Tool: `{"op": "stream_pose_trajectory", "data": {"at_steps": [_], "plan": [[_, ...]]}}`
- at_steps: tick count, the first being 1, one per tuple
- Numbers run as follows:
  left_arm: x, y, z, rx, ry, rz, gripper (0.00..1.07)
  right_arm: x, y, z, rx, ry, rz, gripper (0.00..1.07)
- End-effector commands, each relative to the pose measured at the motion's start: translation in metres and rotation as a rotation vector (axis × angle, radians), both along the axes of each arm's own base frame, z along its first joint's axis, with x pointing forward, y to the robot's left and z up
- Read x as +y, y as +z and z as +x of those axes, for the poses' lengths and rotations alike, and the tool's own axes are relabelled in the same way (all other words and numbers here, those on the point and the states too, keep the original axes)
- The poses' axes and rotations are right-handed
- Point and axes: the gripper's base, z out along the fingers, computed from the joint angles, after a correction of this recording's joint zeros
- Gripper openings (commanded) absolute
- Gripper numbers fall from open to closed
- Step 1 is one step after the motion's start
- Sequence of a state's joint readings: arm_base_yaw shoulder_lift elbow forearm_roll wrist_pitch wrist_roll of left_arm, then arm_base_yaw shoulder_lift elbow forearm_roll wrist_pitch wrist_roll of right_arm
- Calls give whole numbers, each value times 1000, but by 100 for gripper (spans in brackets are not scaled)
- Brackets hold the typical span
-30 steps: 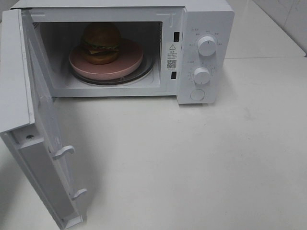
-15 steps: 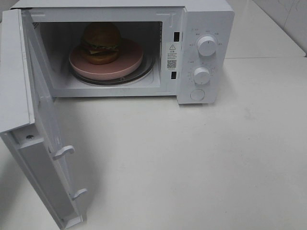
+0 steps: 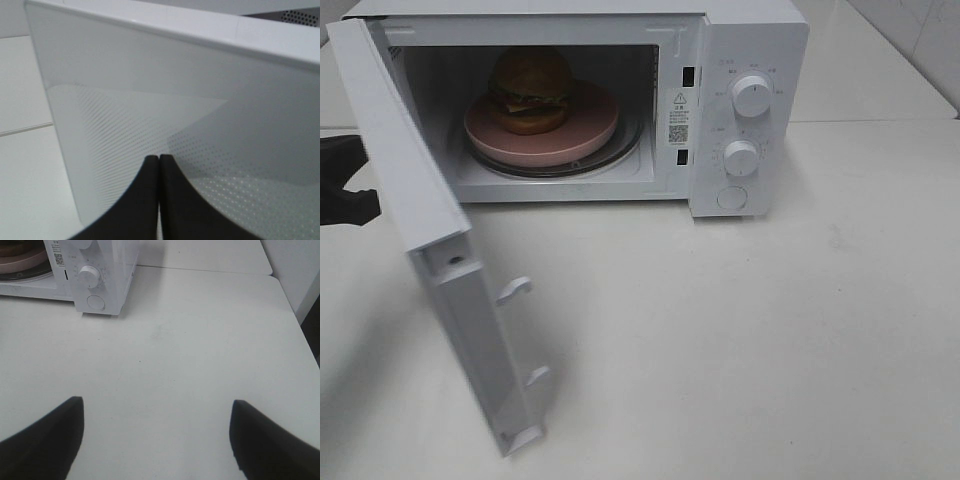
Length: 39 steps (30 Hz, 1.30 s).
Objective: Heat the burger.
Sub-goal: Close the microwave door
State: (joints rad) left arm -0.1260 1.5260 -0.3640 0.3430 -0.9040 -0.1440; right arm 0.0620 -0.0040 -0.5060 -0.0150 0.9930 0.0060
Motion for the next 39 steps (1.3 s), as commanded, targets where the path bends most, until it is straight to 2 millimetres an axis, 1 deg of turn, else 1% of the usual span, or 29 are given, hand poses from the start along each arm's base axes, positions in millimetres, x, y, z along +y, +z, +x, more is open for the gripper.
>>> {"op": "stream_pose_trajectory", "data": {"at_steps": [1,4,6,8,11,18,19,20,21,23,24,26,27,28,29,31,32,33,35,36,38,39], "plan": [[-14,6,3,-42,-62,-9,0,0,-2,-4,-22,-6,2,76],[-23,5,6,-37,-73,-25,0,0,-2,-4,-22,-6,2,76],[-25,5,7,-36,-69,-32,0,0,-2,-4,-22,-6,2,76],[-32,4,11,-26,-62,-54,0,0,-2,-4,-22,-6,2,76],[-34,3,12,-24,-59,-60,0,0,-2,-4,-22,-6,2,76],[-48,1,20,-10,-79,-75,0,0,-2,-4,-22,-7,5,76],[-55,1,22,-2,-98,-70,0,0,-2,-4,-22,-7,5,76],[-55,1,22,-2,-98,-70,0,0,-2,-4,-22,-7,5,76],[-63,1,24,6,-113,-69,0,0,-2,-4,-22,-7,5,76],[-65,0,26,15,-113,-68,0,0,-2,-4,-22,-7,5,76],[-72,-1,30,18,-119,-75,0,0,-2,-4,-22,-7,5,76],[-76,0,32,15,-122,-80,0,0,-2,-4,-22,-7,5,76],[-83,1,36,7,-130,-92,0,0,-2,-4,-22,-7,5,76],[-83,1,36,7,-130,-92,0,0,-2,-4,-22,-7,5,76],[-93,4,39,1,-142,-103,0,0,-2,-4,-22,-7,5,76],[-96,4,41,3,-143,-107,0,0,-2,-4,-22,-7,5,76],[-103,5,44,15,-143,-106,0,0,-2,-4,-22,-7,5,76],[-103,5,44,15,-143,-106,0,0,-2,-4,-22,-7,5,76],[-113,6,52,31,-136,-112,0,0,-2,-4,-22,-7,5,76],[-113,6,52,31,-136,-112,0,0,-2,-4,-22,-7,5,76],[-123,7,58,37,-140,-119,0,0,-2,-4,-22,-7,5,76],[-123,7,58,37,-140,-119,0,0,-2,-4,-22,-7,5,76]]}}
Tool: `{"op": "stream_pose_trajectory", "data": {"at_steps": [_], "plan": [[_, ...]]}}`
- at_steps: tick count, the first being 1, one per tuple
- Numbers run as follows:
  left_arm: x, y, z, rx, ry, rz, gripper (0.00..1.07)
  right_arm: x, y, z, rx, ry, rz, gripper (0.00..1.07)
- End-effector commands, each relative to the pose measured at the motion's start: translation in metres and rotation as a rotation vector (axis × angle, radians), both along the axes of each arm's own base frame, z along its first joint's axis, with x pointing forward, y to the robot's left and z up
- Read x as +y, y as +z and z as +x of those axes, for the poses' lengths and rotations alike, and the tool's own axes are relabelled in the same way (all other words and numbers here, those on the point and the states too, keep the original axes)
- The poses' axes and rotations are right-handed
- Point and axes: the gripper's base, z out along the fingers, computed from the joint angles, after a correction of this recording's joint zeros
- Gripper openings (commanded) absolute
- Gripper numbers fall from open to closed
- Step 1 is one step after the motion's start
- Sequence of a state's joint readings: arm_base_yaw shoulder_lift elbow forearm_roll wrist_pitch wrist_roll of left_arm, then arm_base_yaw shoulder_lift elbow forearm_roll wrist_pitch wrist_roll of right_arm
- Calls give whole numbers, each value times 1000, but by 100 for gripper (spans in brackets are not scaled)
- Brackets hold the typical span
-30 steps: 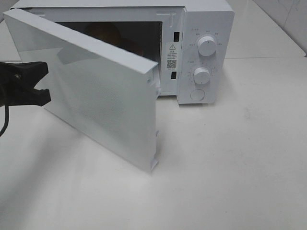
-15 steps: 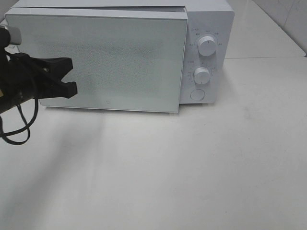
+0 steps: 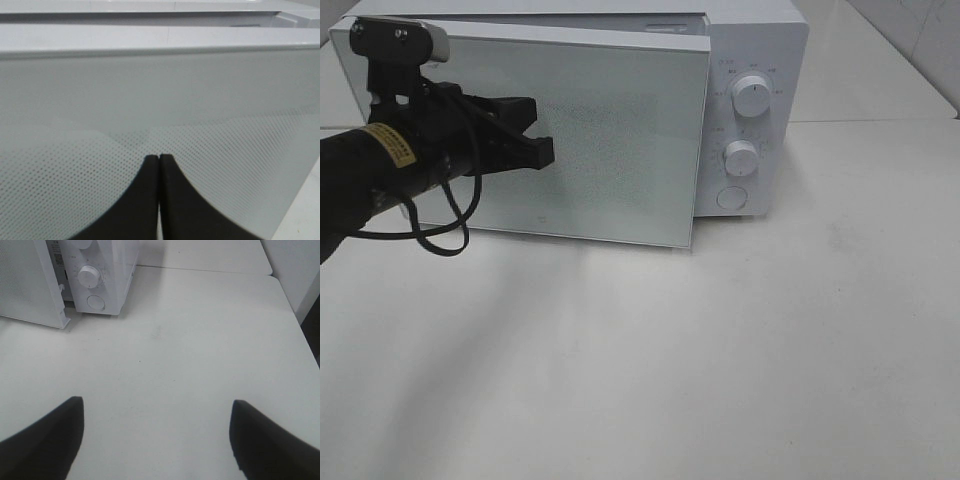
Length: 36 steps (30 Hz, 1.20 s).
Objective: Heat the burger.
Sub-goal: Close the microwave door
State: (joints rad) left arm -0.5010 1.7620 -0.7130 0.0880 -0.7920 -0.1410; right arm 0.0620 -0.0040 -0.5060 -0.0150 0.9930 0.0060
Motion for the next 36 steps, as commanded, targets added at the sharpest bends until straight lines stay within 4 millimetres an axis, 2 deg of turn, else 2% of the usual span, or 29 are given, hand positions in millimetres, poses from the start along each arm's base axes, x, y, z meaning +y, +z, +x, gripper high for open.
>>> {"op": "stream_pose_trajectory", "data": {"at_steps": [1,7,18,32,36], "plan": [[-15,4,10,-2,-3,-19,0,0,-2,-4,-22,-7,5,76],[-38,5,21,-1,-38,-18,0,0,-2,-4,-22,-7,5,76],[-67,10,44,-22,-56,-54,0,0,-2,-4,-22,-7,6,76],[-85,13,68,-23,-45,-69,0,0,-2,-4,-22,-7,6,76],[-89,8,76,5,-36,-57,0,0,-2,-4,-22,-7,6,76]]}}
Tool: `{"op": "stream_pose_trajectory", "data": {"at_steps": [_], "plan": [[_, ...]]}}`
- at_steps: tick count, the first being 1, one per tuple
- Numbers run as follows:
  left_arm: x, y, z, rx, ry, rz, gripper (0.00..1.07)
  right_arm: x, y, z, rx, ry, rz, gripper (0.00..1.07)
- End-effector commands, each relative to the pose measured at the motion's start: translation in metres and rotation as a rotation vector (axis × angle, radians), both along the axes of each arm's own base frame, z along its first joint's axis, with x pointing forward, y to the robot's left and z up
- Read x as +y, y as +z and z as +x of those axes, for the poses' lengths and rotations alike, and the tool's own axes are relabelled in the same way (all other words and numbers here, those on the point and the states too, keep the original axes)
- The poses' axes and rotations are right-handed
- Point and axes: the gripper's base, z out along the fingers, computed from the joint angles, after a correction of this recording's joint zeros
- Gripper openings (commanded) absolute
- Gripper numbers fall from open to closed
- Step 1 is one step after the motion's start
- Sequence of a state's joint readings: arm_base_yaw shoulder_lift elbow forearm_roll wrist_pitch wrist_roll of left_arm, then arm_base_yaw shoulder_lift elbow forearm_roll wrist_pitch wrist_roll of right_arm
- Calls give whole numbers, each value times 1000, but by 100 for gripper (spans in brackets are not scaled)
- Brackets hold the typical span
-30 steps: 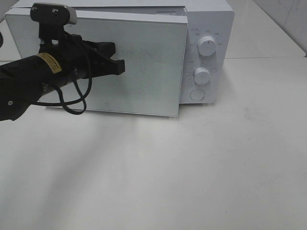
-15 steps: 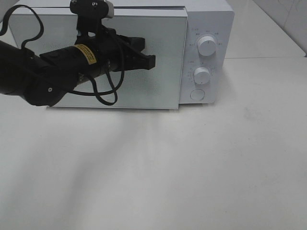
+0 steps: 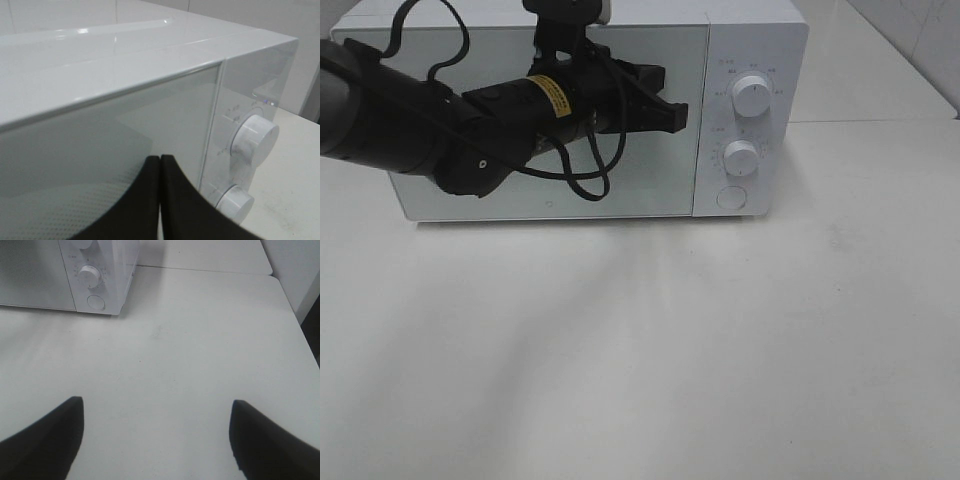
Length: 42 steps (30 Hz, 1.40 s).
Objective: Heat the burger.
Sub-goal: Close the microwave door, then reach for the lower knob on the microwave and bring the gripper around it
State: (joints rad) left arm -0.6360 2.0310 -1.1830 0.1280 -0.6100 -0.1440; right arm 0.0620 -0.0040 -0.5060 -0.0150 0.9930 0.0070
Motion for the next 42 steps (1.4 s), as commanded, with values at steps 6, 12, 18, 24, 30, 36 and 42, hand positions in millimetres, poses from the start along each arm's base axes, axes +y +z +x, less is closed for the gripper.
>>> {"op": "stream_pose_trajectory", "data": {"at_steps": [6,12,18,24,30,36,42], "plan": [[6,10,10,55,63,-18,0,0,-2,-4,-22,-7,5,76],[-3,18,-9,153,24,98,0,0,-2,-4,-22,-7,5,76],[-8,24,-32,290,-1,231,1,0,-2,-4,-22,-7,5,76],[-10,31,-55,407,-21,336,68,0,-2,-4,-22,-7,5,76],[-3,39,-77,557,-19,433,99,0,-2,-4,-22,-7,5,76],[19,54,-98,709,-2,577,99,0,-2,-4,-22,-7,5,76],[37,67,-112,840,14,635,98,0,-2,-4,-22,-7,5,76]]}}
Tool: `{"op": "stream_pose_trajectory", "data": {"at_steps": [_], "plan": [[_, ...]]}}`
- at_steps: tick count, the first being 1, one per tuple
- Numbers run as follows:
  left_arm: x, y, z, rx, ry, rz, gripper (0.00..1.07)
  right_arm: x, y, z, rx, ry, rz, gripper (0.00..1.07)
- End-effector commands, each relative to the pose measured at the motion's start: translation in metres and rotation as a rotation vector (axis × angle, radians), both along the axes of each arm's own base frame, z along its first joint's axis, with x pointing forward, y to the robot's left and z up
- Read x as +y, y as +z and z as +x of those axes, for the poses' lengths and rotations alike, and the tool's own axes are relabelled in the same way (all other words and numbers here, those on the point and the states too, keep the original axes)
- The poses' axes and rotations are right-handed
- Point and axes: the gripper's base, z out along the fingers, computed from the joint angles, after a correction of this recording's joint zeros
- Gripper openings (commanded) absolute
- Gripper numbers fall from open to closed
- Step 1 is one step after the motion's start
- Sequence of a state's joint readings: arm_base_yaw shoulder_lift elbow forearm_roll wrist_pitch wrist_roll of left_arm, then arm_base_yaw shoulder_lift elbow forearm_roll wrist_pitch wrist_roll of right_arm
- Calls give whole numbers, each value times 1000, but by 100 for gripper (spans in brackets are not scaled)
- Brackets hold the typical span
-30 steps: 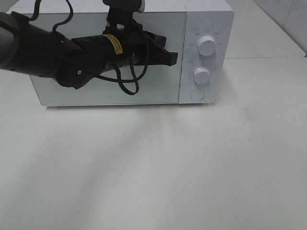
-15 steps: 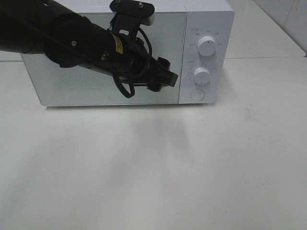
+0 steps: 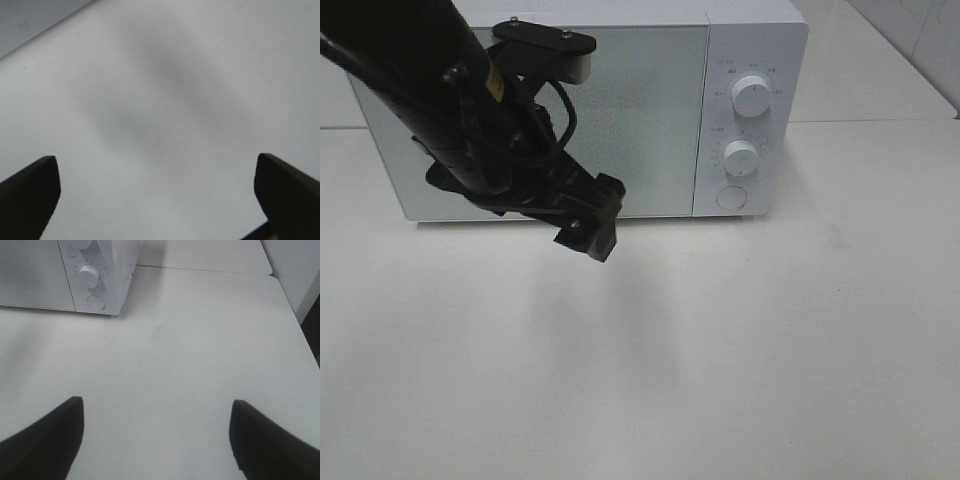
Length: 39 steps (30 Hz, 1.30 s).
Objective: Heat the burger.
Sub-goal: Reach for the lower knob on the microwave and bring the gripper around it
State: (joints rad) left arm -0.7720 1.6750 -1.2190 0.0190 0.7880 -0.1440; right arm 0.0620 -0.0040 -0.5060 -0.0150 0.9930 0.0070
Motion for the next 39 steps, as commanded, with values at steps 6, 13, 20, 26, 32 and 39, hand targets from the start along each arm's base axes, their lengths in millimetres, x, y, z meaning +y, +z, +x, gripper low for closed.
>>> {"op": "stream_pose_trajectory", "data": {"at_steps": [6,13,20,26,32,39], "plan": [[39,21,0,124,116,32,98,0,-2,-4,-22,-7,5,76],[89,42,10,142,224,34,98,0,-2,-4,-22,-7,5,76],[138,58,9,134,336,4,98,0,-2,-4,-22,-7,5,76],[190,53,-14,134,479,3,98,0,-2,-4,-22,-7,5,76],[207,47,-47,121,537,-4,98,0,-2,-4,-22,-7,5,76],[214,38,-87,96,535,4,98,0,-2,-4,-22,-7,5,76]]}}
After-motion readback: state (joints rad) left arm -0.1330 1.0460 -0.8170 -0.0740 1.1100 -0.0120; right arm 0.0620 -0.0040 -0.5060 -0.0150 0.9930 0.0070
